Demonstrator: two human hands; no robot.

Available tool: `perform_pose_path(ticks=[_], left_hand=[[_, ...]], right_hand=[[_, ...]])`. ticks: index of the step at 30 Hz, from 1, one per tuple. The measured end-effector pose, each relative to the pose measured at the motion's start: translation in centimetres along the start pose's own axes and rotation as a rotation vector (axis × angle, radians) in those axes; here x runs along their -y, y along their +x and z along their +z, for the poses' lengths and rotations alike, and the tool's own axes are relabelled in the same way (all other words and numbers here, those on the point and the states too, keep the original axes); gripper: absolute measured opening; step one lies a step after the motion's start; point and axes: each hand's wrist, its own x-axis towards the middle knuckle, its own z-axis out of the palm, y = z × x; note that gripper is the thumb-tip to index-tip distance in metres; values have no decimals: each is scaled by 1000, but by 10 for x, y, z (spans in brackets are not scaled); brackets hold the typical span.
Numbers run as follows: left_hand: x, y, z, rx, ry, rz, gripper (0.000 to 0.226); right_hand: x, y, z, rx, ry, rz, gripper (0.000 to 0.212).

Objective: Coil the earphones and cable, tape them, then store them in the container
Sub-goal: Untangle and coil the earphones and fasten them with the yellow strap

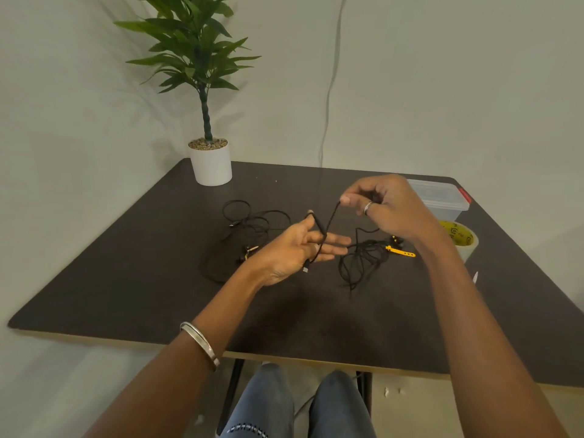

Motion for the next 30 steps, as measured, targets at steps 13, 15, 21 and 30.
perform_pose_path(ticks=[13, 15, 21, 30], left_hand=[[-4, 7, -16, -409, -364, -131, 23], [-3, 6, -14, -386, -390, -122, 22], [-7, 9, -20, -432, -667, -38, 24], [-14, 20, -30, -557, -349, 76, 35]], right_hand=[[-1, -13, -5, -55, 223, -60, 17], [2, -11, -4, -24, 260, -91, 19], [-1, -16, -6, 198, 219, -50, 14], [18, -22, -17, 357, 300, -107, 11]])
